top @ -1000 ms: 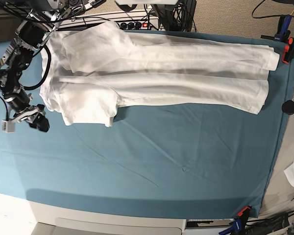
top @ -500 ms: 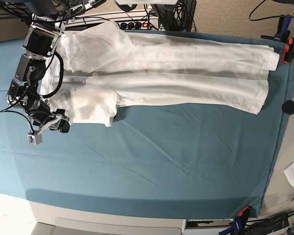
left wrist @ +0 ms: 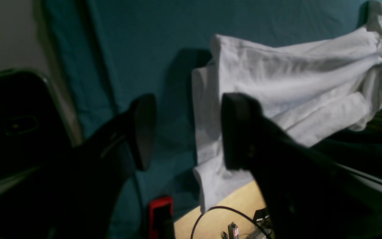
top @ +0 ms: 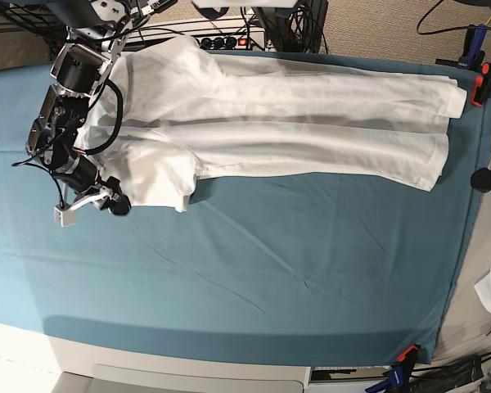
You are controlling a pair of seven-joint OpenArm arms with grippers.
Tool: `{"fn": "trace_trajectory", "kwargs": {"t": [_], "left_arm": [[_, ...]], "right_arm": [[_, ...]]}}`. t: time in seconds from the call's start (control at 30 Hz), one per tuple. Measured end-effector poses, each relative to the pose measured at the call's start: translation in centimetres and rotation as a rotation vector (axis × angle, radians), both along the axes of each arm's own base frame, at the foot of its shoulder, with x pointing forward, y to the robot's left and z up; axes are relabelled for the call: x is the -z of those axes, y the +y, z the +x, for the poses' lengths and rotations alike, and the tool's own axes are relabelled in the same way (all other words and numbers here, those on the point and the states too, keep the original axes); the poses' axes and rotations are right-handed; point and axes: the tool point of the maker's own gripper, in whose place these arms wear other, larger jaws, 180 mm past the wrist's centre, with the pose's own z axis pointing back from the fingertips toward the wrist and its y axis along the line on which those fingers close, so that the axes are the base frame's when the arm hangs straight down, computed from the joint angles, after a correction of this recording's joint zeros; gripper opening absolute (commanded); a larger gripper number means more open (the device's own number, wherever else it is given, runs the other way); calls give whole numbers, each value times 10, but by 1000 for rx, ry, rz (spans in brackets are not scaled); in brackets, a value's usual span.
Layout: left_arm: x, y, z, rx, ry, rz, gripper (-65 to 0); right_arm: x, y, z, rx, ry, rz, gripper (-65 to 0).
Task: Fold the T-shirt properly
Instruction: 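Press and smooth the collar end of the folded shirt with the right gripper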
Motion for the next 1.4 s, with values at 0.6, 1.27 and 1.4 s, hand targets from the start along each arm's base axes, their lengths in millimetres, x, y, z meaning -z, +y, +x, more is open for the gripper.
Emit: {"fn": "trace_trajectory", "kwargs": {"t": [0.6,1.27,1.4], "left_arm": [[0,0,0,0,0,0,-330],[0,0,0,0,0,0,-330],[0,0,0,-1,1,-1,-330]], "right_arm": [[-85,31,-9,-276,-203,-278,-650],[-76,140,-175,-735,-163,-423,-650],[-70,141,-192,-750,-122,-411,-650]]}}
